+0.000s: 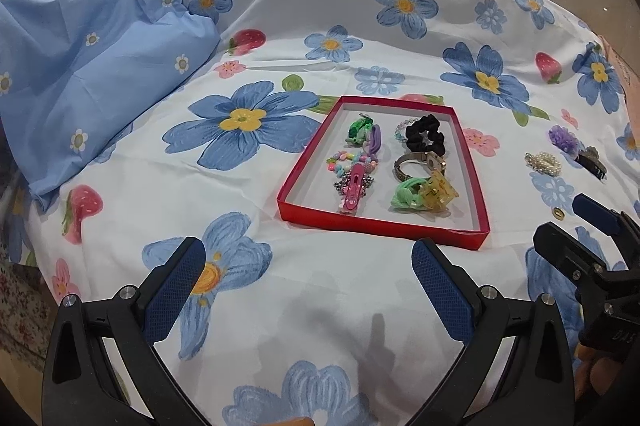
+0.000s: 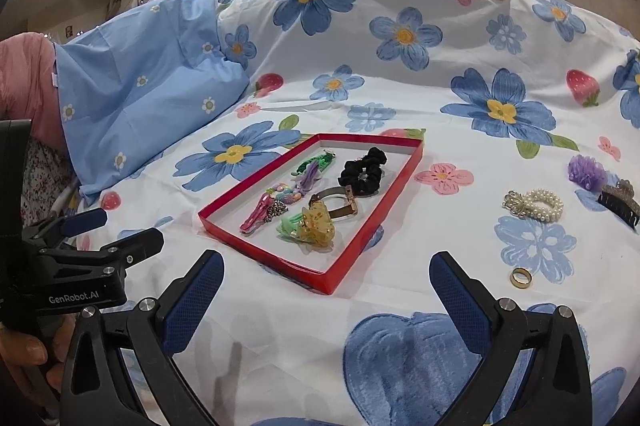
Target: Organize jewelry
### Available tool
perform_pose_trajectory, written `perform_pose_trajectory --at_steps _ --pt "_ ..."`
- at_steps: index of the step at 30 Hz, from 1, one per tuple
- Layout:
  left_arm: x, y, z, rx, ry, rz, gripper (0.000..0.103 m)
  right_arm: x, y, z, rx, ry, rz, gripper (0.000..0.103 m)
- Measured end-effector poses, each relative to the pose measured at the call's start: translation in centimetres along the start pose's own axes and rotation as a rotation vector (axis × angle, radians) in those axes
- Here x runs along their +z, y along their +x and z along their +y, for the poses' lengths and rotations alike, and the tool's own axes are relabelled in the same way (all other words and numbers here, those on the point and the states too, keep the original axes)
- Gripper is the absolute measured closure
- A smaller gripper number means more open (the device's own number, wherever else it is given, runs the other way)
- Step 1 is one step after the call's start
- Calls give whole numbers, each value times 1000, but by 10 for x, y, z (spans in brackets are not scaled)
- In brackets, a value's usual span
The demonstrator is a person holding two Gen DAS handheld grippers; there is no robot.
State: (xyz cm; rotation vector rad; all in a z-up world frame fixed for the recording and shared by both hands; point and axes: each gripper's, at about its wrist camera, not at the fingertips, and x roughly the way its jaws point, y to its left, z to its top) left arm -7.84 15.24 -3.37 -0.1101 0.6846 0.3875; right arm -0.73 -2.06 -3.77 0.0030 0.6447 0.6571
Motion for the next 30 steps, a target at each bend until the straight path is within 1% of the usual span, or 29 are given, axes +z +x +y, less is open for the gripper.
perform_pose_trajectory --at_steps 10,30 --pt "1 -10 -4 1 18 -23 0 5 -4 -1 0 11 -7 0" --pt "0 -10 -5 0 21 -17 0 4 0 0 8 12 16 0"
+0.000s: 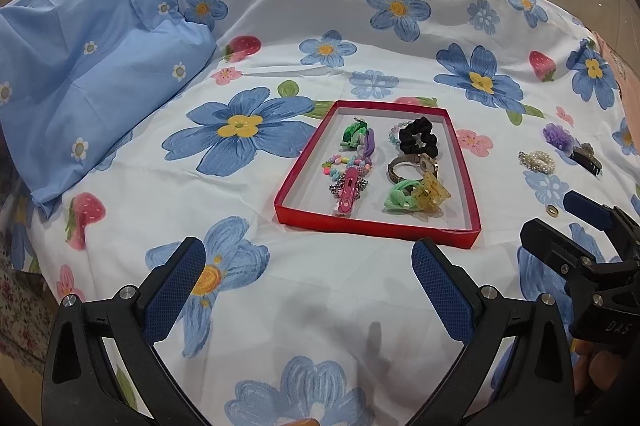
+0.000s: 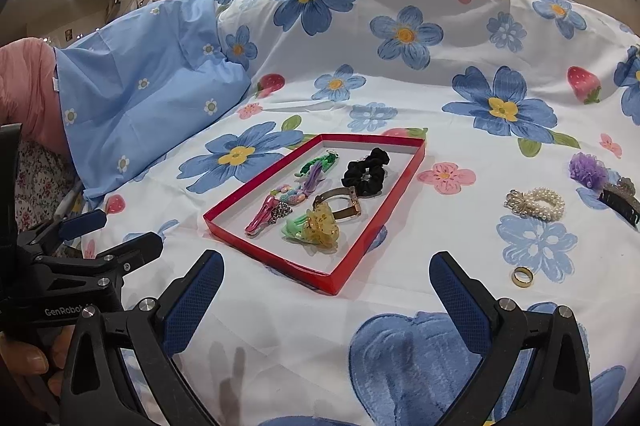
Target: Organize jewelry
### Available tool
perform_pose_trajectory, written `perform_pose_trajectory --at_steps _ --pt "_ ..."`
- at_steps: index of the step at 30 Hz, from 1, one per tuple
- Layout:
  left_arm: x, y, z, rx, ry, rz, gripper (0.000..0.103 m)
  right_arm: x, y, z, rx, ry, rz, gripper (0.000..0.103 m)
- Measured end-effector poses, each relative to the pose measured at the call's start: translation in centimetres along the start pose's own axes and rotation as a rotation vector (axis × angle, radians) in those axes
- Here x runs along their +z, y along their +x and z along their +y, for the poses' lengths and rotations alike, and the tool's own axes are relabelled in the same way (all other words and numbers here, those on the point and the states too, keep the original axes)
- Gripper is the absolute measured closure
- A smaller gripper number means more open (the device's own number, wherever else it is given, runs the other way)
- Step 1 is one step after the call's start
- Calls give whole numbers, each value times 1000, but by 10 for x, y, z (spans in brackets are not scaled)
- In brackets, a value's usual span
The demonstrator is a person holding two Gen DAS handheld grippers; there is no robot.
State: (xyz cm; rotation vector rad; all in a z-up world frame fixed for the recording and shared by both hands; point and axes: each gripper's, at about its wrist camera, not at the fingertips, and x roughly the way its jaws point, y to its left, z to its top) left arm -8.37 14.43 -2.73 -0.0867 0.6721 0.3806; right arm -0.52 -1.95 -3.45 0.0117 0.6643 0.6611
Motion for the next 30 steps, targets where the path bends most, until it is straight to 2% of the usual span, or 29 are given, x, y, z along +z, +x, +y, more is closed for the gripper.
perform_pose_trajectory --at_steps 30 --pt "-1 3 -1 -6 2 6 0 -2 0 4 4 -1 1 0"
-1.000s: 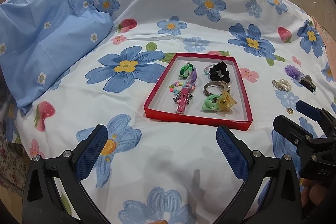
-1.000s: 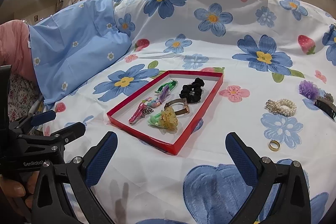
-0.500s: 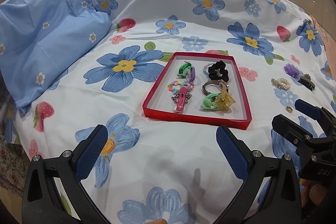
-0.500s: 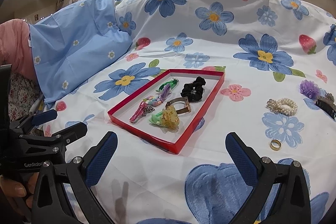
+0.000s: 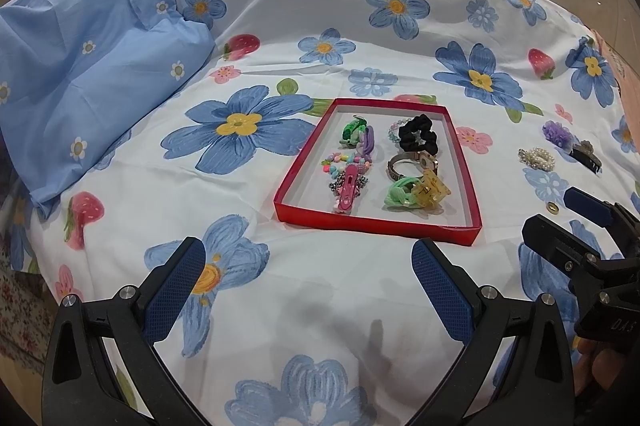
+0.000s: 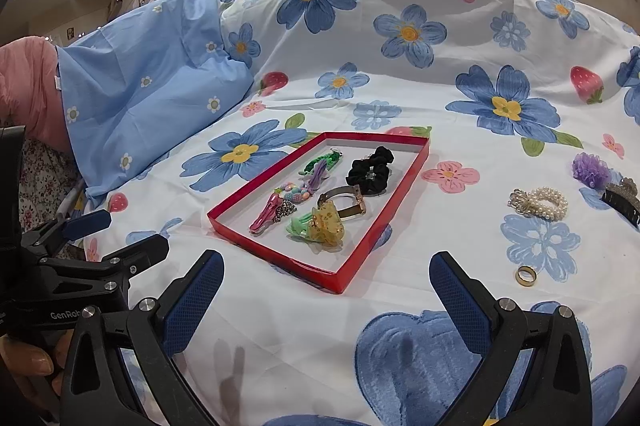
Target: Organize jewelry
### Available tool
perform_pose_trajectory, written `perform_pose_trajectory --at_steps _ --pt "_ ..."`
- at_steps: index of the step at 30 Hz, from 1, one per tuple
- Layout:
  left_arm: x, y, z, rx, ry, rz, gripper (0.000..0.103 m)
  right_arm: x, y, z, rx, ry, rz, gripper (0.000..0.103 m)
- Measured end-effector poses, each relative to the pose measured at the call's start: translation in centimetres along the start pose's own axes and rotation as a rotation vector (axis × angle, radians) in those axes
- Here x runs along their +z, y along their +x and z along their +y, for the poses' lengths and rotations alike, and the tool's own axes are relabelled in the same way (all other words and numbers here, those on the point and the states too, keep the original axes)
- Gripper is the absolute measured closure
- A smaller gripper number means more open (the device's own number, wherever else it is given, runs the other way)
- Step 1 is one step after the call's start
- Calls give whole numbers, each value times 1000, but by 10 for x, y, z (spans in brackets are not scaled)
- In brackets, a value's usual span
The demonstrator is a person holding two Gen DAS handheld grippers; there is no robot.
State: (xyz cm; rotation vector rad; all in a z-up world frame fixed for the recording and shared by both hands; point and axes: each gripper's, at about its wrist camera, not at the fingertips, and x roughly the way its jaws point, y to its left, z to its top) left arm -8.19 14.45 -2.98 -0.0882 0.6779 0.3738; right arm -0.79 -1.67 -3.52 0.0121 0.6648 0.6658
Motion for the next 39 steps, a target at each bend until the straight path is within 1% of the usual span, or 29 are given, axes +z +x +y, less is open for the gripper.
perform_pose_trajectory --at_steps 21,39 --pt "1 2 2 0 -1 7 0 3 0 2 3 -2 3 0" --pt "12 16 -1 -15 12 18 0 16 2 -4 2 -2 3 0"
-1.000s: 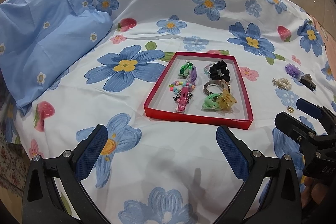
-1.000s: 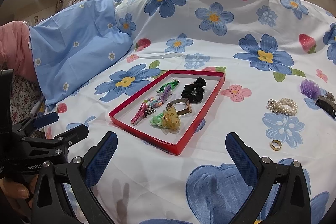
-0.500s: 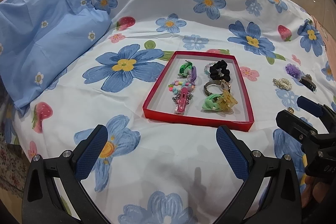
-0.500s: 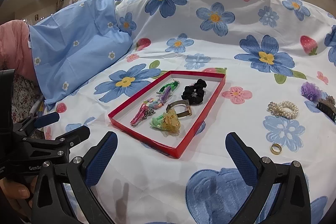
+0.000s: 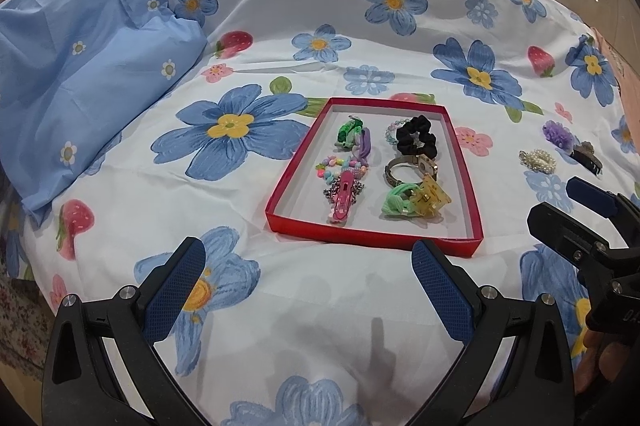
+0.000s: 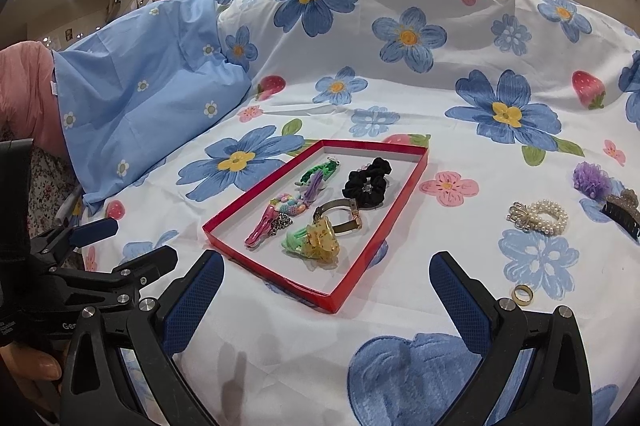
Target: Organize jewelry
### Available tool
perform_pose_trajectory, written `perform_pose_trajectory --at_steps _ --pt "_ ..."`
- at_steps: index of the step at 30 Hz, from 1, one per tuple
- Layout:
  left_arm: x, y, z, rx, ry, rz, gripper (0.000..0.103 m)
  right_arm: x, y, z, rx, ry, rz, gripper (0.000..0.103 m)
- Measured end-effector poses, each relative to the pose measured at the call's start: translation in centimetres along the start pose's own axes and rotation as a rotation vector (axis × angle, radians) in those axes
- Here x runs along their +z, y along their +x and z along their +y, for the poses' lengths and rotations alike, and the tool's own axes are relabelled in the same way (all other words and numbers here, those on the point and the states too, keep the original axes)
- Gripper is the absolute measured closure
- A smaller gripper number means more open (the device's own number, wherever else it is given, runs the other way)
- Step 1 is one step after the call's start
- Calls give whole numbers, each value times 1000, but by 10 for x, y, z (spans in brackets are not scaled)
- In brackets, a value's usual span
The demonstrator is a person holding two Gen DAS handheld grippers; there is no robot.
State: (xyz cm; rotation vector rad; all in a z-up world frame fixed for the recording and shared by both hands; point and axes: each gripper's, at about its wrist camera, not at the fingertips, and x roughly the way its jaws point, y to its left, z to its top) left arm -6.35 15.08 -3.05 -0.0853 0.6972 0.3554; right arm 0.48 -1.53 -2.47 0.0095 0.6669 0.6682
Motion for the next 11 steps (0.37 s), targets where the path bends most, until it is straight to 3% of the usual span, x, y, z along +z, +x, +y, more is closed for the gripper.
perform_pose_trajectory --at_steps 11 --pt "7 6 -2 -10 4 7 0 1 1 -1 -1 2 3 0"
